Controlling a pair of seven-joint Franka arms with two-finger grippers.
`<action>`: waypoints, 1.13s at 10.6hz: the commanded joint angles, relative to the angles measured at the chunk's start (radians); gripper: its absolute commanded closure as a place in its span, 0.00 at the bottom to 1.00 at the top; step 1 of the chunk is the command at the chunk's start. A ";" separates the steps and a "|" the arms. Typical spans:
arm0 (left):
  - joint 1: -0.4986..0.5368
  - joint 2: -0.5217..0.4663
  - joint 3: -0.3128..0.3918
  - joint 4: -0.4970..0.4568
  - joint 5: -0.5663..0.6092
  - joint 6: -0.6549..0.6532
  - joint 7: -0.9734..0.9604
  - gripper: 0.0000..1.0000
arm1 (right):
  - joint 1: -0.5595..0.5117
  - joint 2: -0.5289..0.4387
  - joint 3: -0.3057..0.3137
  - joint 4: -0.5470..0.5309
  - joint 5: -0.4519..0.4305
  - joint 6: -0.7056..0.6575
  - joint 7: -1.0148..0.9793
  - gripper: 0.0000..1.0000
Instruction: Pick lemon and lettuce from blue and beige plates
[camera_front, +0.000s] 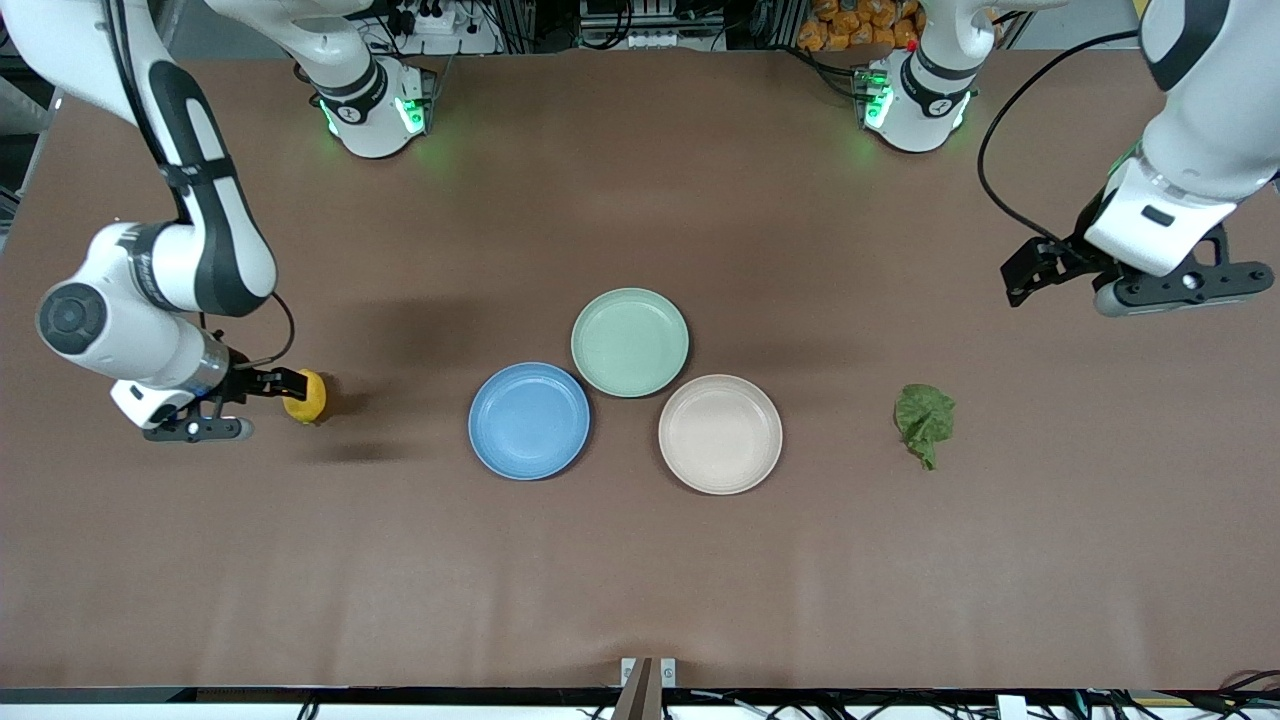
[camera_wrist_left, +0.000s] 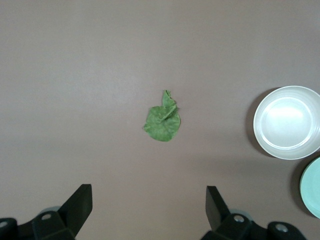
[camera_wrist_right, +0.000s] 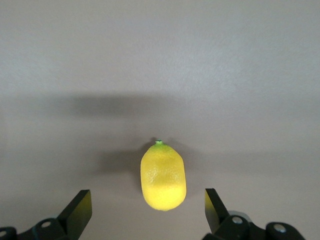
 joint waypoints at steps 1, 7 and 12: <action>0.006 -0.001 0.003 0.076 -0.056 -0.089 0.010 0.00 | -0.017 -0.077 0.028 0.032 0.009 -0.121 0.056 0.00; 0.003 0.006 0.003 0.219 -0.106 -0.236 0.009 0.00 | -0.075 -0.249 0.105 0.032 0.009 -0.247 0.060 0.00; 0.006 0.011 0.009 0.225 -0.106 -0.238 0.007 0.00 | -0.072 -0.289 0.101 0.218 0.006 -0.501 0.060 0.00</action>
